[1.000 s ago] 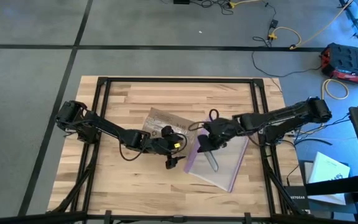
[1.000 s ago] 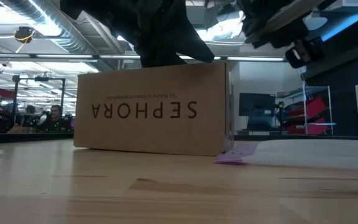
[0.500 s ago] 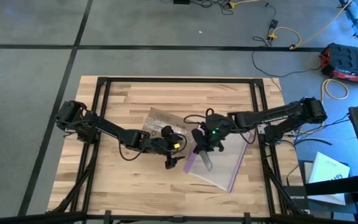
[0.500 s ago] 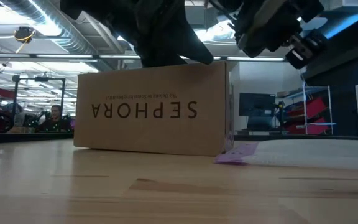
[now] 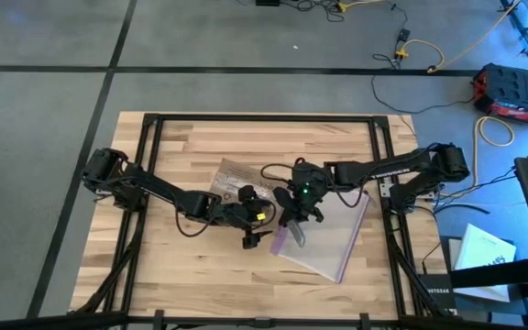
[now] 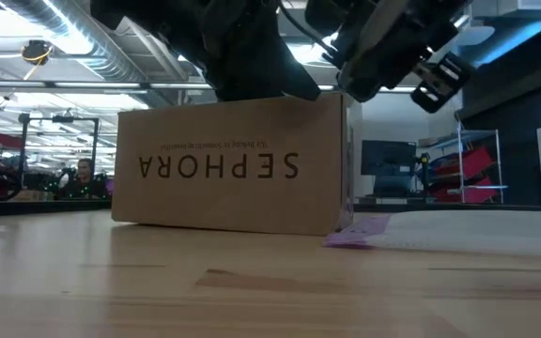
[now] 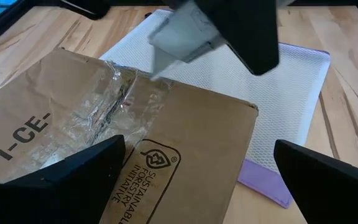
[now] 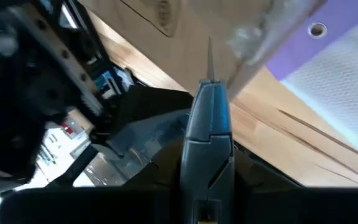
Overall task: Unpack boxes
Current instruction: Open the cardboard box using the cutter
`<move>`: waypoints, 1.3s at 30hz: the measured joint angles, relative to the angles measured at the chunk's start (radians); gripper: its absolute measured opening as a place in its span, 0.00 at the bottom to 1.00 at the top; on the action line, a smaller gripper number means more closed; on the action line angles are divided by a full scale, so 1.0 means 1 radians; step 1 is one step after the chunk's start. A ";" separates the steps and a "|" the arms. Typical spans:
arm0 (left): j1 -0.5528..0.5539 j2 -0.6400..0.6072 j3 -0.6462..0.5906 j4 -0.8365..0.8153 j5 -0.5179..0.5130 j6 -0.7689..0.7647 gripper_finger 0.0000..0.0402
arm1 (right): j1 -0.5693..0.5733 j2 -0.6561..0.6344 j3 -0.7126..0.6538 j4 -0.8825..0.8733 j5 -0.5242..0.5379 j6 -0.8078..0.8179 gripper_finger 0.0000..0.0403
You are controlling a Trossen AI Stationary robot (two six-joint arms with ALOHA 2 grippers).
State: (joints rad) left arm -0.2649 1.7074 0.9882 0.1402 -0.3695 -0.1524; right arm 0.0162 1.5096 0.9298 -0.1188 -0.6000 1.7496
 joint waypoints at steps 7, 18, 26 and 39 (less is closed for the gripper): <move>0.000 0.000 0.000 0.001 0.000 0.000 1.00 | 0.002 -0.004 0.013 -0.106 -0.018 -0.028 0.13; 0.001 0.001 0.000 0.003 -0.002 0.005 1.00 | -0.012 -0.004 0.046 -0.118 0.010 -0.048 0.13; 0.004 0.001 0.000 0.004 0.000 0.009 1.00 | -0.013 -0.002 0.045 -0.206 0.039 -0.099 0.13; 0.005 0.001 0.000 0.002 -0.003 0.024 1.00 | -0.045 -0.002 0.045 -0.219 0.049 -0.127 0.13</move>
State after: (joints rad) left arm -0.2600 1.7084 0.9882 0.1425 -0.3729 -0.1280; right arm -0.0284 1.5074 0.9752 -0.3374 -0.5513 1.6222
